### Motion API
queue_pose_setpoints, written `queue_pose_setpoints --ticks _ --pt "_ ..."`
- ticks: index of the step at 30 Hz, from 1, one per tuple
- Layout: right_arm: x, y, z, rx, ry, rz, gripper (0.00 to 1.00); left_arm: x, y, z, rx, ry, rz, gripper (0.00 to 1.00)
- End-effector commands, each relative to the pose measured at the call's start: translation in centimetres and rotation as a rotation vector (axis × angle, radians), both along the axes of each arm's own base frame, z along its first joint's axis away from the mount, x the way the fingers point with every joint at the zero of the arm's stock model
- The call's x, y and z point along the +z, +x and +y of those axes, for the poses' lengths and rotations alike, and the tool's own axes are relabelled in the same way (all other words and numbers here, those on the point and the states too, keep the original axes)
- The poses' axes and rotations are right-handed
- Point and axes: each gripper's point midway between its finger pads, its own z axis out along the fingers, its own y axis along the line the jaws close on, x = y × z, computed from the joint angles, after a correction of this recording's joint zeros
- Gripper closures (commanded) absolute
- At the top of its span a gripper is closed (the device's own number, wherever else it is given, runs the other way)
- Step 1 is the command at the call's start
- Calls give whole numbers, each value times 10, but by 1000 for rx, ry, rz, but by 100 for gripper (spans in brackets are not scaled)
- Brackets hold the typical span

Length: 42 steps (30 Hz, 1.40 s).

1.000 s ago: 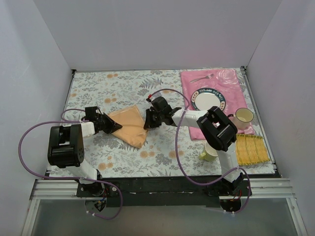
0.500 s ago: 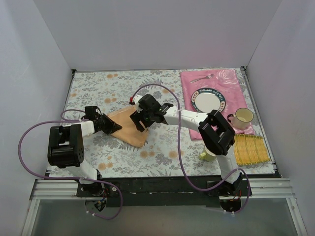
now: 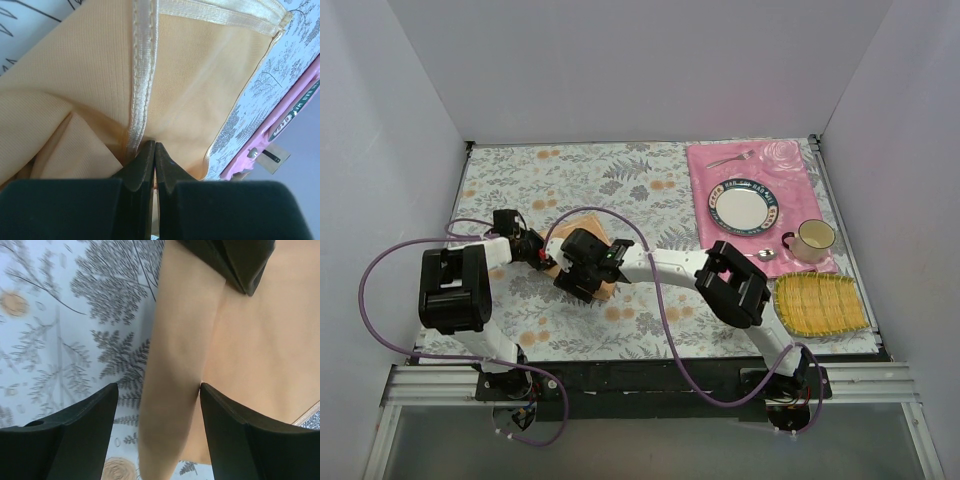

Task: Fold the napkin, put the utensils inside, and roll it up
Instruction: Roll the napkin with the utensil

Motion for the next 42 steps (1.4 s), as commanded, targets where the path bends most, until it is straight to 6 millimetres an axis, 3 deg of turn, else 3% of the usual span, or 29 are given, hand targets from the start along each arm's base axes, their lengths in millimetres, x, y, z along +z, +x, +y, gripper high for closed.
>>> queue_pose_setpoints --ticks 1,6,10,12,15,16,19,20,23,27,28,30,31,32,34,35,36,37,38,42 --pt "-18 15 -11 -11 -95 -109 29 -28 -24 8 -4 63 128 100" --pt "-32 16 -20 -12 -128 -152 40 -26 -20 8 -28 68 122 100" --pt "-40 8 -21 -21 -144 -92 64 -15 -12 13 -47 104 74 100" --pt "-45 0 -19 -48 -123 -30 70 -5 -6 17 -46 131 35 96" --pt "-51 -11 -17 -83 -110 54 80 19 4 28 -7 198 -34 92" --pt "-50 -15 -12 -118 -92 96 82 38 8 33 16 221 -87 85" --pt "-58 -26 -7 -160 -90 193 90 66 13 49 109 290 -149 70" --pt "-63 -29 -6 -168 -91 216 92 84 15 52 145 303 -193 68" --pt "-64 -35 -3 -198 -97 287 96 106 11 74 281 373 -206 57" --pt "-58 -47 2 -229 -94 421 98 107 -9 78 356 369 -164 51" --pt "-56 -43 1 -257 -79 467 99 97 -19 77 353 367 -118 51" --pt "-50 -56 2 -291 -37 633 99 83 -33 75 343 368 -53 50" --pt "-45 -50 6 -305 15 668 99 71 -46 74 330 374 10 51" --pt "-35 -54 9 -293 51 731 99 66 -53 75 325 386 39 51" --pt "-38 -56 2 -374 72 846 99 60 -68 73 307 399 61 51" --pt "-25 -56 11 -346 148 904 99 60 -72 72 306 398 58 51" --pt "-33 -64 2 -412 137 991 99 60 -76 71 304 399 56 51" --pt "-30 -61 1 -433 170 1037 99 66 -78 69 312 393 33 51" --pt "-19 -57 9 -401 246 1052 99 64 -82 68 308 389 40 43" --pt "-15 -56 7 -424 306 1155 99 62 -86 56 284 348 58 41"
